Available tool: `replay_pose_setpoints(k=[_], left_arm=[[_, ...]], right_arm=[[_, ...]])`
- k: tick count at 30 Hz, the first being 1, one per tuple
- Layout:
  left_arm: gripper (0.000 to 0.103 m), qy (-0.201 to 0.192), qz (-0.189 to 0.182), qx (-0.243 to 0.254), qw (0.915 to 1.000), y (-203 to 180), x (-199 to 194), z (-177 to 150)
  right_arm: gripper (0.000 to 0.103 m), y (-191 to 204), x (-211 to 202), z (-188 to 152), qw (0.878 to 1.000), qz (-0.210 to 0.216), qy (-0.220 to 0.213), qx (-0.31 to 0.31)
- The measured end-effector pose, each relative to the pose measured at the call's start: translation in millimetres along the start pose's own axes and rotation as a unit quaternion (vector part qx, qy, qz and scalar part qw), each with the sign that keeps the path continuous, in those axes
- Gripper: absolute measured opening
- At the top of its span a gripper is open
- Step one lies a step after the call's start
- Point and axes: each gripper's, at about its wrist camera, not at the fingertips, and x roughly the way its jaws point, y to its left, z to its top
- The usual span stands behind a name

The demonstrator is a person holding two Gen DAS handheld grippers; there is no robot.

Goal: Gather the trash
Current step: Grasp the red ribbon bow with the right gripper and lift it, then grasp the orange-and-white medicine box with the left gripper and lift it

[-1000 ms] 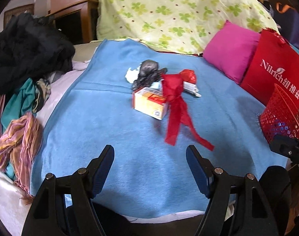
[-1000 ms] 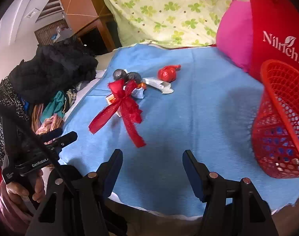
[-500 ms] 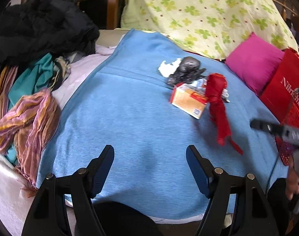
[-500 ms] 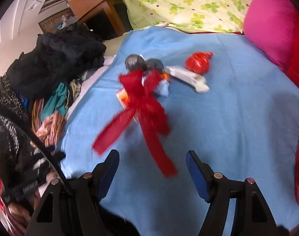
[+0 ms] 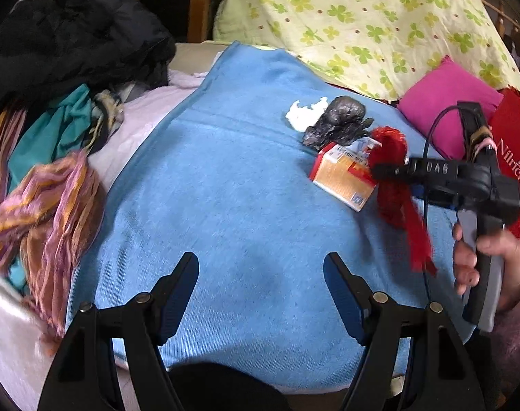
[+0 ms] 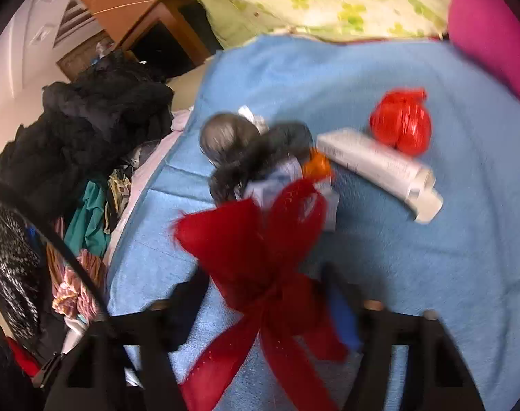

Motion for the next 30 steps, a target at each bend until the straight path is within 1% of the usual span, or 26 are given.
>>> replay_pose_setpoints(k=[1,3,5,7,8,9,10,13,15,17,19,20,23,26,28,30], left_arm=[[0.076,-0.005,-0.006,0.009,0.9999,-3,2,4],[0.076,-0.012,-0.020,0.025,0.9994,-10,9,13],[0.076,-0.012,-0.033,0.036,0.9987,-17,18,20],[0.077,-0.010,-0.053,0.051,0.9972,-26,31,31],[0.078,-0.009,-0.058,0.055,0.9968,-29,35,34],[0.083,-0.008,-0.069,0.062,0.9956,-35,42,41],[0.085,-0.007,-0.080,0.066,0.9946,-40,48,46],[0.087,-0.001,-0.103,0.063,0.9927,-48,64,58],[0.087,0.017,-0.118,0.047,0.9917,-54,78,68],[0.087,0.028,-0.118,0.032,0.9921,-58,89,75],[0.087,0.046,-0.117,0.001,0.9921,-60,101,82],[0.087,0.056,-0.116,-0.022,0.9914,-60,105,84],[0.087,0.061,-0.117,-0.075,0.9885,-59,109,85],[0.087,0.075,-0.095,-0.121,0.9853,-63,117,87],[0.087,0.093,-0.083,-0.144,0.9816,-67,125,88],[0.087,0.100,-0.057,-0.161,0.9802,-70,132,90]], right_arm=[[0.043,-2,0,-3,1.000,0.006,0.000,0.001],[0.039,-7,-9,-9,1.000,0.011,-0.019,0.000],[0.039,-13,-25,-18,0.999,0.008,-0.035,0.001],[0.039,-19,-38,-26,0.999,0.001,-0.038,0.001],[0.039,-25,-46,-33,0.999,-0.001,-0.037,0.002],[0.039,-29,-53,-38,0.999,-0.003,-0.037,0.002],[0.039,-34,-58,-42,0.999,-0.005,-0.038,0.004],[0.039,-49,-77,-55,0.999,-0.005,-0.042,0.014],[0.039,-58,-86,-63,0.999,-0.005,-0.045,0.026],[0.039,-66,-91,-67,0.998,-0.002,-0.046,0.041],[0.039,-70,-93,-68,0.998,0.002,-0.049,0.049],[0.039,-72,-94,-68,0.997,0.004,-0.051,0.052],[0.039,-72,-93,-69,0.997,0.007,-0.054,0.049],[0.039,-72,-90,-72,0.997,0.010,-0.057,0.041],[0.039,-73,-90,-74,0.997,0.017,-0.062,0.038],[0.039,-75,-92,-76,0.997,0.024,-0.066,0.035]])
